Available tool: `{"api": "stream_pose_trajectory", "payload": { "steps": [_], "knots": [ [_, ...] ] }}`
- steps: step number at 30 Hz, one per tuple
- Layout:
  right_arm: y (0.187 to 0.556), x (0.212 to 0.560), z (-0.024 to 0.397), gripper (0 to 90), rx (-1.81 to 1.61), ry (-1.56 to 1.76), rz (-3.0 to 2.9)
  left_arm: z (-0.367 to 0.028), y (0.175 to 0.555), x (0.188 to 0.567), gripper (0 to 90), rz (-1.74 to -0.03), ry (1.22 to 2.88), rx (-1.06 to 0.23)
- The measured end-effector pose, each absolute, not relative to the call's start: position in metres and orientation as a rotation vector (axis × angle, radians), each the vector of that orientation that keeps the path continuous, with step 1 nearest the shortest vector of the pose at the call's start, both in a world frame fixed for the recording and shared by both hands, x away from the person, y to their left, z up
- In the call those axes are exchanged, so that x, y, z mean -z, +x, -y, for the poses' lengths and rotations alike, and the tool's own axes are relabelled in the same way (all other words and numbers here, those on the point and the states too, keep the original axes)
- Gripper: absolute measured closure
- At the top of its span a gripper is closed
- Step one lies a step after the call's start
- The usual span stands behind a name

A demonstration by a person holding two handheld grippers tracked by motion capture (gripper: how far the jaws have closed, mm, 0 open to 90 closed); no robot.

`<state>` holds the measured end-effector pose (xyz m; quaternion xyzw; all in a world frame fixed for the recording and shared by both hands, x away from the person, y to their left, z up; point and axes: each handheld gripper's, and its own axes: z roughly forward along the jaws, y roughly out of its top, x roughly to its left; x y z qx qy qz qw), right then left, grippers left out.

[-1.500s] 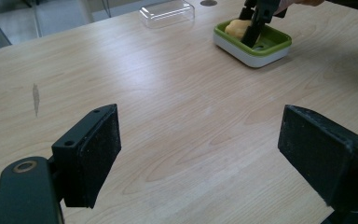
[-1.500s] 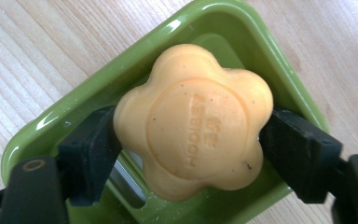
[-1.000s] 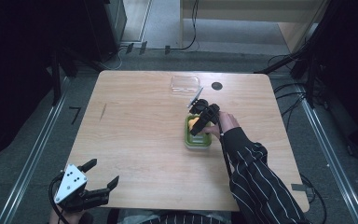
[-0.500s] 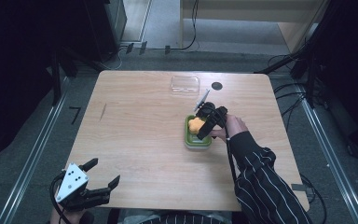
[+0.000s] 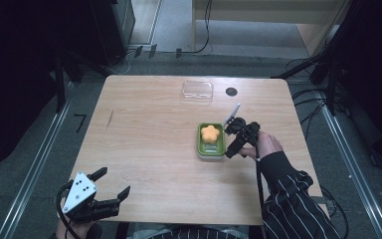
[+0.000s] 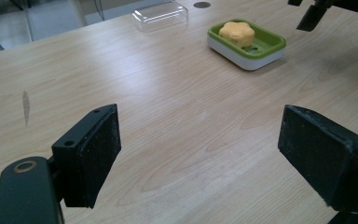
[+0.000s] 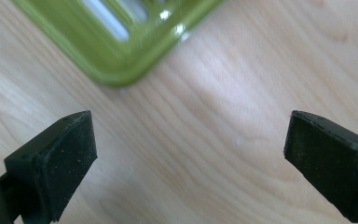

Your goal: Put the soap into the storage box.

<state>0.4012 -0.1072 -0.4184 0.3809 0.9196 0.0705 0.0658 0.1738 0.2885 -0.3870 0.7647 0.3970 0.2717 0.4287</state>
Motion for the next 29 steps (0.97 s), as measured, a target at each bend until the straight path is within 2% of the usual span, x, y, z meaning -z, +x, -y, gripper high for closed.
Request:
{"api": "stream_pose_trajectory", "payload": {
  "steps": [19, 29],
  "knots": [
    [0.349, 0.452, 0.162, 2.5, -0.092, 1.249, -2.764, -0.277, 0.19, 0.387, 13.6, -0.933, 1.935, -0.64],
    [0.328, 0.468, 0.173, 2.1, -0.079, 1.235, -2.788, -0.27, 0.199, 0.387, 13.6, -0.898, 1.951, -0.623]
  ]
}}
